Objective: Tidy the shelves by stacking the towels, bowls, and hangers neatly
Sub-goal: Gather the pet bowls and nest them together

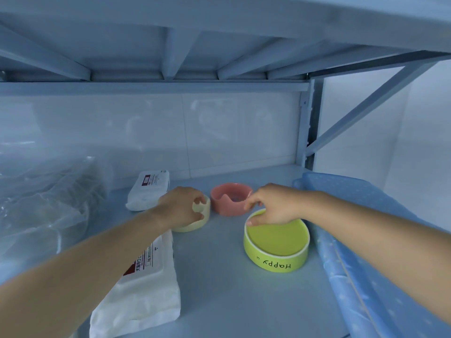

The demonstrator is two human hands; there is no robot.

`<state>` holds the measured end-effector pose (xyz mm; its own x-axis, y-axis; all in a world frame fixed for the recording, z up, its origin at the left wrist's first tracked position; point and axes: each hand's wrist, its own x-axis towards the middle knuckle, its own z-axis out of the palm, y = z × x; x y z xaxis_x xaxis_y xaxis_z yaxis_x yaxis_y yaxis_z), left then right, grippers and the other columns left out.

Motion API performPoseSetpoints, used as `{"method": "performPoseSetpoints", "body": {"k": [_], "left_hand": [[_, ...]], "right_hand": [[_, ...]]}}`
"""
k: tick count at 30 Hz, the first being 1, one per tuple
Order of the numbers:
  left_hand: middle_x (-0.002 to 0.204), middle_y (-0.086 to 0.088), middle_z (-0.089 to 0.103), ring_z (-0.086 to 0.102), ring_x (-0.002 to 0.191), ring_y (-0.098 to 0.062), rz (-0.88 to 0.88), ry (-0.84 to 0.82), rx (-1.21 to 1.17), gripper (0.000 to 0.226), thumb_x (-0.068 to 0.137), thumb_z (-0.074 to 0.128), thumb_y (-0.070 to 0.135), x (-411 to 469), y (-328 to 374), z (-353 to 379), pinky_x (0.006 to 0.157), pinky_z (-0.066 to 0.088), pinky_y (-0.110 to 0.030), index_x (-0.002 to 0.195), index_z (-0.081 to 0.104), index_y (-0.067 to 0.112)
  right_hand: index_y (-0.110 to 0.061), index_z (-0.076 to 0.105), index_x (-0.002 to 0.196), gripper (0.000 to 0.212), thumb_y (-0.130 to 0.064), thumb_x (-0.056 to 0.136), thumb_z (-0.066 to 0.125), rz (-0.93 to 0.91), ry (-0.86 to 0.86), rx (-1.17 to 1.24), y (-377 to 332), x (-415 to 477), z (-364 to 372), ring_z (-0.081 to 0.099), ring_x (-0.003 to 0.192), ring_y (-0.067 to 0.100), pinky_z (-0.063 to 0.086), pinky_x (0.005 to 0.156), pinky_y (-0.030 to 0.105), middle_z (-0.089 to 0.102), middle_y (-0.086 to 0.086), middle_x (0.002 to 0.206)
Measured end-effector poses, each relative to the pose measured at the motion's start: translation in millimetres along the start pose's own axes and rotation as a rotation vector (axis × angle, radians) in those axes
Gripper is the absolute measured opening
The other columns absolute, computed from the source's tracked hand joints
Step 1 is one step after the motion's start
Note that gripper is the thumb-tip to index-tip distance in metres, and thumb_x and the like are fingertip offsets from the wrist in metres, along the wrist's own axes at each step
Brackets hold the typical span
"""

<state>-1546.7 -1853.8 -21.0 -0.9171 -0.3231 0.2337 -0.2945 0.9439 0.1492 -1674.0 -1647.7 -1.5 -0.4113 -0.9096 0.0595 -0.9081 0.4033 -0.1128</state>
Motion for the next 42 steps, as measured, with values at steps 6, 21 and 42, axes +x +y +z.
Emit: {"method": "performPoseSetpoints", "body": {"k": [6,21,42], "left_hand": [[0.099,0.021,0.054,0.052,0.093,-0.003,0.177,0.028,-0.118,0.033,0.073,0.068,0.036,-19.8,38.3,-1.8,0.074,0.036,-0.016,0.104,0.058,0.043],[0.143,0.002,0.038,0.036,0.132,-0.017,0.247,-0.151,-0.057,0.066,0.08,0.063,0.027,-98.7,72.5,9.2,0.103,0.037,-0.034,0.14,0.034,0.03],[0.155,0.002,0.02,0.018,0.141,-0.018,0.313,-0.093,0.082,0.068,0.088,0.048,0.056,-152.5,97.4,19.7,0.11,0.031,-0.037,0.146,0.024,0.03]], "right_hand": [[-0.031,0.047,0.128,0.055,-0.054,0.081,0.06,0.138,-0.02,-0.069,3.8,-20.3,15.1,0.047,0.119,0.022,0.041,0.099,0.038,0.05,-0.001,0.132],[-0.019,0.046,0.13,0.066,-0.054,0.076,0.065,0.293,0.153,0.052,-46.5,-75.4,33.9,0.046,0.12,0.02,0.034,0.084,0.024,0.045,0.001,0.132],[-0.014,0.064,0.113,0.026,-0.014,0.089,0.055,0.161,0.237,0.253,-61.9,-147.7,36.8,0.048,0.12,0.016,0.028,0.093,0.011,0.051,0.004,0.129]]}}
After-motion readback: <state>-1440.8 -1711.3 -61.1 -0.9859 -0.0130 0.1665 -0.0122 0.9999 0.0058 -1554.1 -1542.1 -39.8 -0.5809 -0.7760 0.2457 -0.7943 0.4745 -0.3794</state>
